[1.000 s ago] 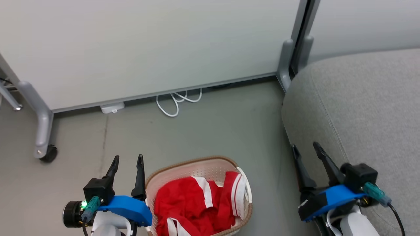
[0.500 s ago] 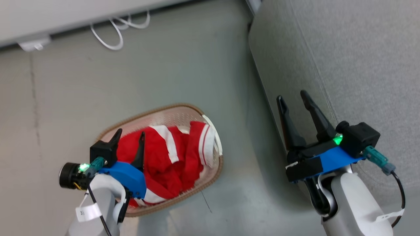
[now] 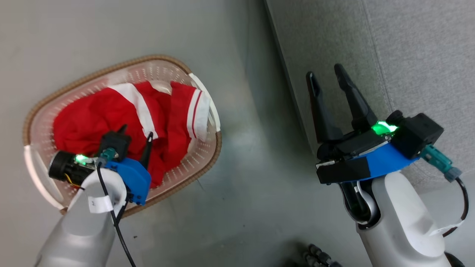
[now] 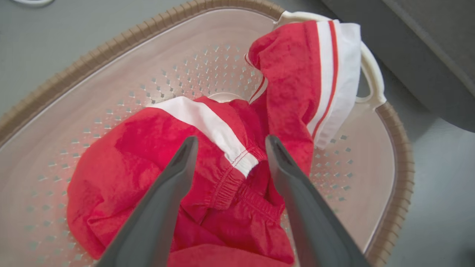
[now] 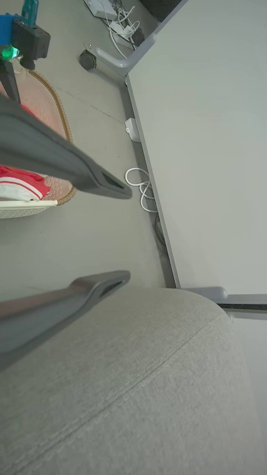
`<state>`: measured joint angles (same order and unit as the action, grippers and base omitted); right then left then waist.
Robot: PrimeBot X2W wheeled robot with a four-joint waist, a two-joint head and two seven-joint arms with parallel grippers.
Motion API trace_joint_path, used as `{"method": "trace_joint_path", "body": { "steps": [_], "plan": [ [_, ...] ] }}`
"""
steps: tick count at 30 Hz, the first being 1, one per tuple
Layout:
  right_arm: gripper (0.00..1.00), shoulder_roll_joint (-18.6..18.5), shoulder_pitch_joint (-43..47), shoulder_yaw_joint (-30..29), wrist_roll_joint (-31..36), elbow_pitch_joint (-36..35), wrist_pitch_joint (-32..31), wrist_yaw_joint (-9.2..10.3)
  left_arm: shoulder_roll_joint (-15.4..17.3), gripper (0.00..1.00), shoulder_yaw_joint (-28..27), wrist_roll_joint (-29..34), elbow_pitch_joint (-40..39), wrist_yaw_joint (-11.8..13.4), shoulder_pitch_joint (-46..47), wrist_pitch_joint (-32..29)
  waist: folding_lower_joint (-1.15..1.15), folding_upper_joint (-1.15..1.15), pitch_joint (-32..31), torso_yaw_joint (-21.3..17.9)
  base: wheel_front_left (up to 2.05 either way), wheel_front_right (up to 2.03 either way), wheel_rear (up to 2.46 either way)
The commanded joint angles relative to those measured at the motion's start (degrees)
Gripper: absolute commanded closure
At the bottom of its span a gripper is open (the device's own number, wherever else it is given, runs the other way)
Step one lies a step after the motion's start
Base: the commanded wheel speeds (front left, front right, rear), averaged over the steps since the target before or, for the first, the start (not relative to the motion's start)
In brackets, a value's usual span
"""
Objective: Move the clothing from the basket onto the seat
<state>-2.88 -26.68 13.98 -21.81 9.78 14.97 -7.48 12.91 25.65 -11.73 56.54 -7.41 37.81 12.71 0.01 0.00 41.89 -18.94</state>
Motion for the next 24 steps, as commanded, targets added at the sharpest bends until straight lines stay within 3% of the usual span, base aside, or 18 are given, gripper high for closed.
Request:
{"method": "trace_joint_path", "body": {
  "steps": [1,13,24],
  "plan": [
    [0.00,0.00,-0.97,0.11,-0.50,-0.53,0.27,-0.03,0.57,0.00,0.63,-0.16,0.19,-0.07,1.39,0.14,-0.01,0.00,4.06,-2.10,0.00,0.00,0.00],
    [0.00,-0.01,-2.43,1.98,-3.54,-3.50,0.31,-0.03,5.03,0.00,8.26,-0.64,5.10,-0.04,7.58,-1.73,-0.01,0.00,10.04,-3.72,0.00,0.00,0.00],
    [0.00,-0.01,-1.65,2.62,-4.49,-4.20,0.32,-0.03,5.56,0.00,9.13,0.58,10.01,5.62,11.56,-3.44,-0.01,0.00,11.63,-4.45,0.00,0.00,0.00]
  ]
}}
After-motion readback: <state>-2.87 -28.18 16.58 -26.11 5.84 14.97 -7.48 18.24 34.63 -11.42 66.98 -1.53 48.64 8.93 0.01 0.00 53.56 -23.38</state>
